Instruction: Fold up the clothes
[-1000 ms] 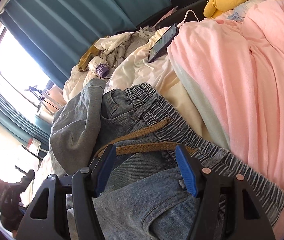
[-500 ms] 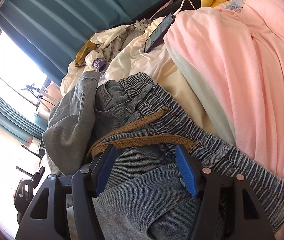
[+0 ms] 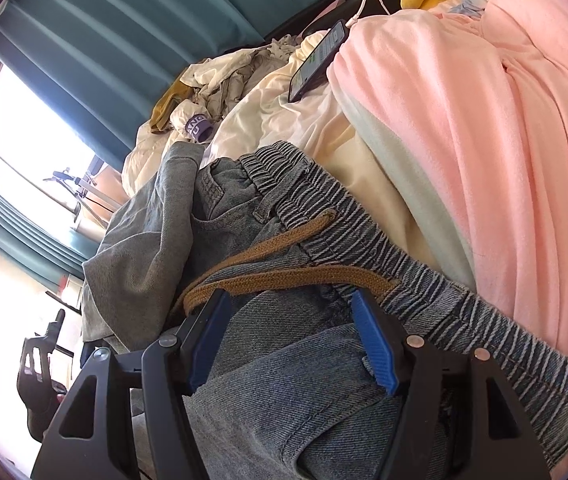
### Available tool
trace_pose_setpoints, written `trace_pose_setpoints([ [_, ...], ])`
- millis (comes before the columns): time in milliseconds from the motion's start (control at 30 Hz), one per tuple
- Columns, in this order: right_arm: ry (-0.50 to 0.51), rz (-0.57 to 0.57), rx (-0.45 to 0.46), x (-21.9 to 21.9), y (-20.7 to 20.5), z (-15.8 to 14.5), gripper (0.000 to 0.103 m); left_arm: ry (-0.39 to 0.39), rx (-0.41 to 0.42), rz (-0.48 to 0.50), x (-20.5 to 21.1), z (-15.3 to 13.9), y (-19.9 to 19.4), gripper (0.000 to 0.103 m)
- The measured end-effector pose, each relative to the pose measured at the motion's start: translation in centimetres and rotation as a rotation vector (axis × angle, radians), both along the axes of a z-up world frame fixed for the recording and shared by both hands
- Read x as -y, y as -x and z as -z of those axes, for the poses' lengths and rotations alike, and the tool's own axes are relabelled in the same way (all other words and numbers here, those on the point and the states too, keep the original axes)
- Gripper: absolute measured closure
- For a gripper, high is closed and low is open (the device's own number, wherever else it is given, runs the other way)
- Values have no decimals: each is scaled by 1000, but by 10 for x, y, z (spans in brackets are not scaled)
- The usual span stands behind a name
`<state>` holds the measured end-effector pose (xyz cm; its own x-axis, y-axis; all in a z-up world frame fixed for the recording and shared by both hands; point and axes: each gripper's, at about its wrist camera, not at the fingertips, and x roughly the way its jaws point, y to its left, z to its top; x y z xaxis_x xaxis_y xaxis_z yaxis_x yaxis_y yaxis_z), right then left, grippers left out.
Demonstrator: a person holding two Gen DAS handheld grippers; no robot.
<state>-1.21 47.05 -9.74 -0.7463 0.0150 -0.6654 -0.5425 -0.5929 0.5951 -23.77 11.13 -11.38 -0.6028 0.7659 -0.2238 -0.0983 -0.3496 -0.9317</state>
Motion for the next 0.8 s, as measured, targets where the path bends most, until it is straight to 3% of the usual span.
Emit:
trace_pose_setpoints([
  [167,-14,-2,11,1,4,2,39,-16,129,10,-4,30,27,59],
  [233,-30,-9,11,2,6,3,39,12,156,-11,-3,31,32,69],
  [300,-55,-15,20,4,9,5,39,91,157,-25,-3,24,36,79],
  [367,-73,-19,22,6,11,5,39,183,114,-13,-5,6,38,89],
  [433,-89,-19,9,7,11,4,39,271,56,-14,-1,-15,36,94],
  [633,-108,-44,-8,11,14,2,39,460,-193,-107,44,-113,26,97],
  [800,-150,-57,6,20,16,1,39,613,-290,-229,106,-177,40,100],
])
